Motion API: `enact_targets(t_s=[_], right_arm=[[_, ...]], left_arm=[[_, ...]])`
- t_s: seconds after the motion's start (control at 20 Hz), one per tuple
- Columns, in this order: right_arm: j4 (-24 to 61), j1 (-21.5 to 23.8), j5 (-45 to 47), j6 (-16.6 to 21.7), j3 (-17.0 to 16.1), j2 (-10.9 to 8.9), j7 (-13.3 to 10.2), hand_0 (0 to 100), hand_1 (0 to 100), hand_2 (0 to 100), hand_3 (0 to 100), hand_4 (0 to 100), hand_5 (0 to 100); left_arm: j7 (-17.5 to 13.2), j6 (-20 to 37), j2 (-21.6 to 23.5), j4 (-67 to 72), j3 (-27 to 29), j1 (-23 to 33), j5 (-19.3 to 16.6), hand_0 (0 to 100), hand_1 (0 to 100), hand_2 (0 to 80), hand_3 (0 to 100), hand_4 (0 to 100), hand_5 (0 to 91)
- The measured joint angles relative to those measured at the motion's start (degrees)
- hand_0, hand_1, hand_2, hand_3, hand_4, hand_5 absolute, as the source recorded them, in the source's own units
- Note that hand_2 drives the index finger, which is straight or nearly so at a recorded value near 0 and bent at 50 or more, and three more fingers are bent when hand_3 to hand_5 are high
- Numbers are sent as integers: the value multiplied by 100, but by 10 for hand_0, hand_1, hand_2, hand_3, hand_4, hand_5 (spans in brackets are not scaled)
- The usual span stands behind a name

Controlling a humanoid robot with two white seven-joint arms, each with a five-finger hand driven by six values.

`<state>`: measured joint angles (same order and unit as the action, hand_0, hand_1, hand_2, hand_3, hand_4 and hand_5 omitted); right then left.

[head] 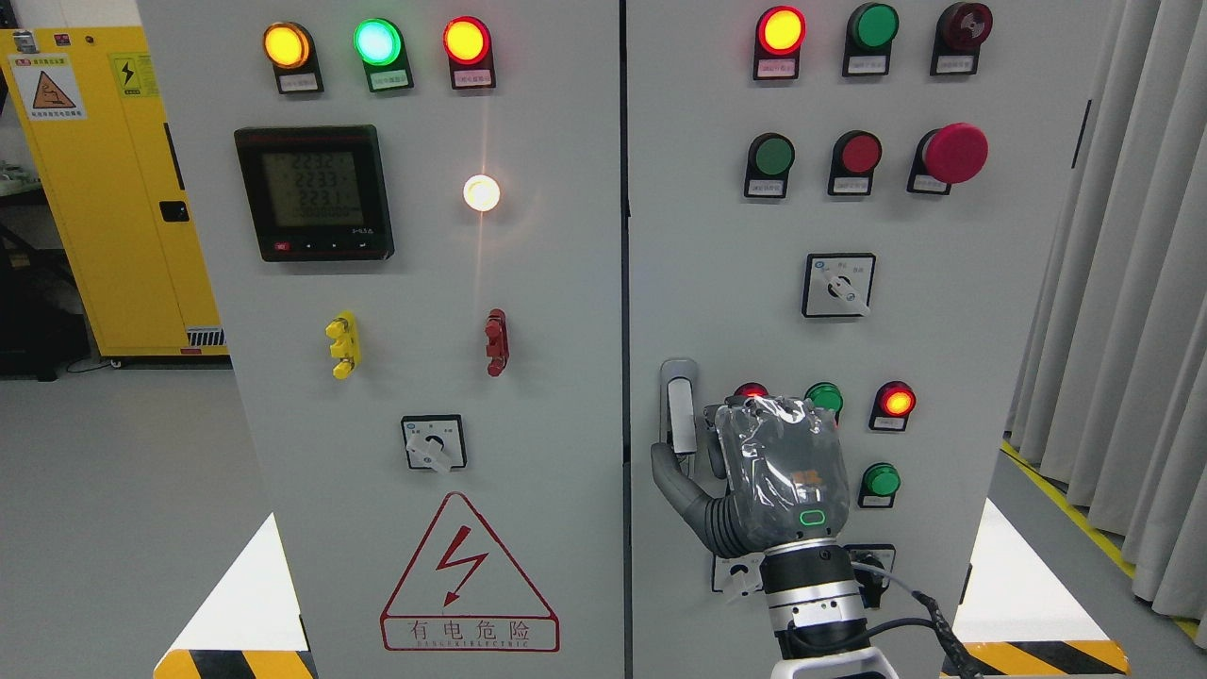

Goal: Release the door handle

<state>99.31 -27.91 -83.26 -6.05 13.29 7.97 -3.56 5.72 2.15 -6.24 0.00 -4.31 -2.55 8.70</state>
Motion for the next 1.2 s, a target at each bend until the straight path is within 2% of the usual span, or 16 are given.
enact_targets(t_s=[0.25,0.35,0.9,1.2], right_arm=[[-20,-6,1,0,-10,1,-8,365,443,978,1000,1000,1000],[-25,-6,4,0,-14,2,-9,408,441,978,1000,1000,1000],[-34,-2,15,0,-29,7,-10,473,437,978,1000,1000,1000],[-32,3,19,0,-32,6,-10,555,429,977,1000,1000,1000]], left_arm=[[0,0,0,0,0,0,0,120,556,0,0,0,0],[0,0,0,0,0,0,0,120,556,0,0,0,0],[0,0,0,0,0,0,0,120,556,0,0,0,0],[0,0,0,0,0,0,0,120,556,0,0,0,0]])
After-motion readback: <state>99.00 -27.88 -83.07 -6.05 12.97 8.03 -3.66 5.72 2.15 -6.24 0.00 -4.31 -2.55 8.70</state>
